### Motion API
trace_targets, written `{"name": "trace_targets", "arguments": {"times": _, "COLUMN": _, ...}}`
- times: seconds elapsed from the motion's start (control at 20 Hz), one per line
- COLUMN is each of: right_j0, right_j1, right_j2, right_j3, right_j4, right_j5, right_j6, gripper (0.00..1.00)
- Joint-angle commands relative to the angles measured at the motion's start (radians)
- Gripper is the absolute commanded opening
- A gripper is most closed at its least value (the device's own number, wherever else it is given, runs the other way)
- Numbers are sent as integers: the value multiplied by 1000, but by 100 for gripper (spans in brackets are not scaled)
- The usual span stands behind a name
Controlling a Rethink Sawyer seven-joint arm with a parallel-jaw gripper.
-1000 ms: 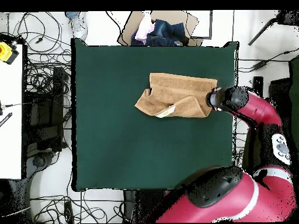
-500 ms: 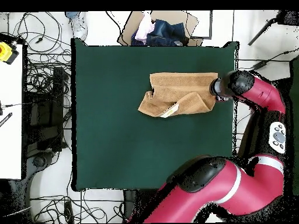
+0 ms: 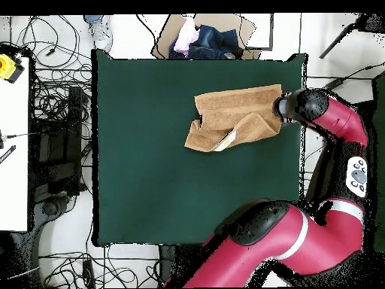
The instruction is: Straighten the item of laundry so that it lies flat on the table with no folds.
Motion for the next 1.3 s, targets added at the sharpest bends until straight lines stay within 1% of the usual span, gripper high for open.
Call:
{"name": "trace_targets", "arguments": {"times": 0.05, "right_j0": 9, "right_j1": 95, "right_j2": 22, "right_j3": 28, "right_j4": 12, "right_j5": -154, "right_j6": 117, "gripper": 100}}
{"name": "trace_targets", "arguments": {"times": 0.35, "right_j0": 23, "right_j1": 117, "right_j2": -6, "right_j3": 3, "right_j4": 2, "right_j5": -158, "right_j6": 145, "gripper": 100}}
{"name": "trace_targets", "arguments": {"times": 0.55, "right_j0": 23, "right_j1": 104, "right_j2": -5, "right_j3": 34, "right_j4": 17, "right_j5": -177, "right_j6": 153, "gripper": 100}}
{"name": "trace_targets", "arguments": {"times": 0.9, "right_j0": 8, "right_j1": 90, "right_j2": 11, "right_j3": 66, "right_j4": 34, "right_j5": -194, "right_j6": 119, "gripper": 100}}
{"name": "trace_targets", "arguments": {"times": 1.0, "right_j0": 5, "right_j1": 55, "right_j2": 11, "right_j3": 110, "right_j4": 39, "right_j5": -196, "right_j6": 109, "gripper": 100}}
{"name": "trace_targets", "arguments": {"times": 1.2, "right_j0": -10, "right_j1": -77, "right_j2": 10, "right_j3": 253, "right_j4": 63, "right_j5": -172, "right_j6": 83, "gripper": 100}}
{"name": "trace_targets", "arguments": {"times": 1.3, "right_j0": -19, "right_j1": -134, "right_j2": 7, "right_j3": 301, "right_j4": 76, "right_j5": -140, "right_j6": 65, "gripper": 100}}
